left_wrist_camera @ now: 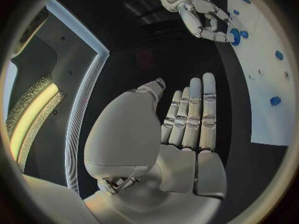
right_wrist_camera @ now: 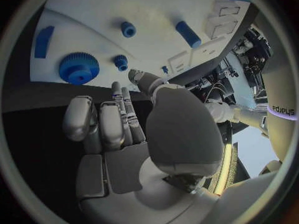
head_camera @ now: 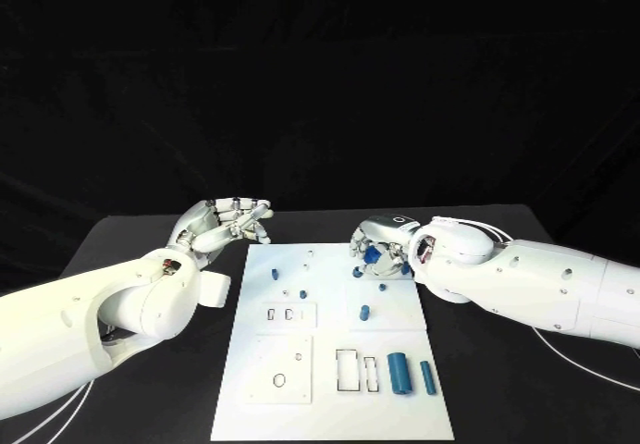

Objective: Assemble the parts on the task board

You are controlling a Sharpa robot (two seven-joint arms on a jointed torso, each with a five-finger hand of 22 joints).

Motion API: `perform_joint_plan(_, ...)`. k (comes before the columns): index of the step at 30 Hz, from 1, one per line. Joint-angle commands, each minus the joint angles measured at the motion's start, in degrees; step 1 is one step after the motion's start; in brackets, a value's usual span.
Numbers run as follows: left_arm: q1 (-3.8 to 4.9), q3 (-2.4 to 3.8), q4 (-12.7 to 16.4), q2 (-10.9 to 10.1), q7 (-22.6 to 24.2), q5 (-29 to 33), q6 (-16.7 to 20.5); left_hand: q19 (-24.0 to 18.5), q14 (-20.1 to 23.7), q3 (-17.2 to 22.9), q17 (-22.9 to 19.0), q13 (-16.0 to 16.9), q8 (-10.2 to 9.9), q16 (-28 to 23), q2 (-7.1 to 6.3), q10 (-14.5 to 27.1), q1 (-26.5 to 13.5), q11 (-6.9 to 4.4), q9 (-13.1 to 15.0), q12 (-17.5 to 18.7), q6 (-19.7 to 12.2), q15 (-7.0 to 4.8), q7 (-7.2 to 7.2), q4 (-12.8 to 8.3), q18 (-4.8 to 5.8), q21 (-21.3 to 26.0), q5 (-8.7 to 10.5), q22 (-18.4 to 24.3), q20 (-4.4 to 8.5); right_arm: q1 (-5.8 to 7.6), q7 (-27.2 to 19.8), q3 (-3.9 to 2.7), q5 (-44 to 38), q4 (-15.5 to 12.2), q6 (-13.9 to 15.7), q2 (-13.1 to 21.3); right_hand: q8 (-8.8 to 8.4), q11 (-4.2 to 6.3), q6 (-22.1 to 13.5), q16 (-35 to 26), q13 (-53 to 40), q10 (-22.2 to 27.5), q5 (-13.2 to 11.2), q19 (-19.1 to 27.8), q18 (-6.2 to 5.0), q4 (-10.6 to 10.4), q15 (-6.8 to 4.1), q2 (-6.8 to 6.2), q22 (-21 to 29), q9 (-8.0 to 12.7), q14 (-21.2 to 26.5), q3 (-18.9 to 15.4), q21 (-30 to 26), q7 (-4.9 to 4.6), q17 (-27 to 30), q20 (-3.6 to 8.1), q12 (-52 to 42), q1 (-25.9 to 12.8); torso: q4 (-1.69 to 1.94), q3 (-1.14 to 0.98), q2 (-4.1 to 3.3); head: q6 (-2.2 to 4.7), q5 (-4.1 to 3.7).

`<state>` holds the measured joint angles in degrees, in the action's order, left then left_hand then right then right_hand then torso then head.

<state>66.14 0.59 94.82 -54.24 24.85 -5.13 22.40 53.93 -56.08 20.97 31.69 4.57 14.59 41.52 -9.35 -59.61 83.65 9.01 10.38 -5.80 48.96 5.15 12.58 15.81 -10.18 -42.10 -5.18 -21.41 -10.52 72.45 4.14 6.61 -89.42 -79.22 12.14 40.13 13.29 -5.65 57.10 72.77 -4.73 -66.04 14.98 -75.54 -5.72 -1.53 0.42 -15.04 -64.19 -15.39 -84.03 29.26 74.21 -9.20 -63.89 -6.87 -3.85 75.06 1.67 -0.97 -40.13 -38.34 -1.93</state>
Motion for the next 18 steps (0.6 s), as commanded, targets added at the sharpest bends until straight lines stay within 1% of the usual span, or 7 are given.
perform_joint_plan(1,0.17,0.12,0.2,-0.1,0.1,-0.4,-1.2,-0.4,0.6,0.3,0.1,0.1,0.3,0.5,-0.41,-0.4,-0.1,0.0,0.1,0.4,0.1,0.07,-0.08,0.1,-0.12,-0.6,0.2,-0.2,0.08,-0.09,1.7,0.0,-2.8,0.2,-3.0,-0.3,-0.29,-0.09,-0.5,0.5,0.0,0.8,-0.4,-0.2,0.57,-0.2,0.52,-0.62,0.0,-0.2,-1.7,-0.6,0.2,0.02,-0.2,0.08,0.3,0.2,0.04,-0.01,-0.27,-0.12,-0.12)
perform_joint_plan(8,0.25,0.17,0.1,0.0,0.0,-0.4,-1.4,-0.7,0.8,0.4,0.2,0.1,0.3,0.9,-0.4,-0.3,-0.2,0.03,0.2,0.5,0.1,0.09,-0.05,0.2,-0.14,-1.8,0.21,-1.0,0.05,-0.46,2.3,0.08,-3.2,0.8,-4.5,-0.7,-0.38,-0.11,-0.7,0.8,-0.1,1.4,-0.4,-0.1,0.55,-0.5,0.53,-0.6,0.0,-0.3,-1.6,-1.2,0.2,0.08,-0.3,-0.02,0.3,0.1,0.08,-0.04,-0.38,-0.48,-0.08)
perform_joint_plan(10,0.26,0.18,0.0,0.0,0.0,-0.4,-1.5,-0.9,1.0,0.4,0.3,0.1,0.3,1.1,-0.43,-0.2,-0.2,0.07,0.2,0.6,0.1,0.12,-0.02,0.2,-0.15,-2.5,0.2,-1.4,0.03,-0.73,2.4,0.1,-3.3,1.0,-4.8,-0.9,-0.37,-0.12,-0.7,1.0,-0.1,1.5,-0.4,-0.1,0.55,-0.6,0.54,-0.51,-0.1,-0.3,-1.6,-1.4,0.3,0.05,-0.5,-0.04,0.2,0.1,0.11,-0.01,-0.33,-0.39,0.04)
perform_joint_plan(14,0.27,0.18,-0.1,0.0,-0.1,-0.3,-1.6,-0.9,1.1,0.4,0.3,0.1,0.3,1.1,-0.43,-0.2,-0.3,0.08,0.2,0.6,0.1,0.13,-0.01,0.2,-0.15,-2.7,0.21,-1.5,0.02,-1.05,2.6,0.11,-3.5,1.4,-4.8,-1.2,-0.32,-0.11,-0.6,1.3,-0.3,1.4,-0.3,-0.2,0.57,-0.7,0.55,-0.22,-0.3,-0.4,-1.6,-1.5,0.4,0.05,-0.7,-0.06,0.1,0.3,0.15,-0.07,-0.52,-0.46,0.03)
perform_joint_plan(15,0.27,0.18,-0.1,0.0,-0.1,-0.3,-1.6,-0.9,1.1,0.4,0.3,0.1,0.3,1.2,-0.44,-0.1,-0.3,0.09,0.2,0.6,0.1,0.14,0.0,0.2,-0.15,-2.9,0.21,-1.6,0.01,-1.11,2.6,0.11,-3.5,1.5,-4.7,-1.2,-0.31,-0.1,-0.6,1.4,-0.3,1.3,-0.3,-0.2,0.58,-0.7,0.54,-0.16,-0.4,-0.5,-1.7,-1.5,0.5,0.06,-0.9,-0.06,0.0,0.3,0.21,-0.07,-0.54,-0.49,0.06)
perform_joint_plan(18,0.27,0.19,-0.1,0.0,-0.2,-0.3,-1.6,-0.9,1.1,0.4,0.3,0.1,0.3,1.2,-0.44,-0.1,-0.3,0.09,0.2,0.6,0.1,0.14,0.0,0.2,-0.15,-2.9,0.21,-1.6,0.01,-1.24,2.6,0.11,-3.5,1.7,-4.4,-1.4,-0.21,-0.06,-0.4,1.8,-0.5,1.0,-0.3,-0.4,0.64,-0.9,0.52,0.28,-0.9,-0.6,-1.7,-1.4,0.8,0.07,-1.1,-0.07,-0.2,0.6,0.19,-0.06,-0.6,-0.52,0.23)
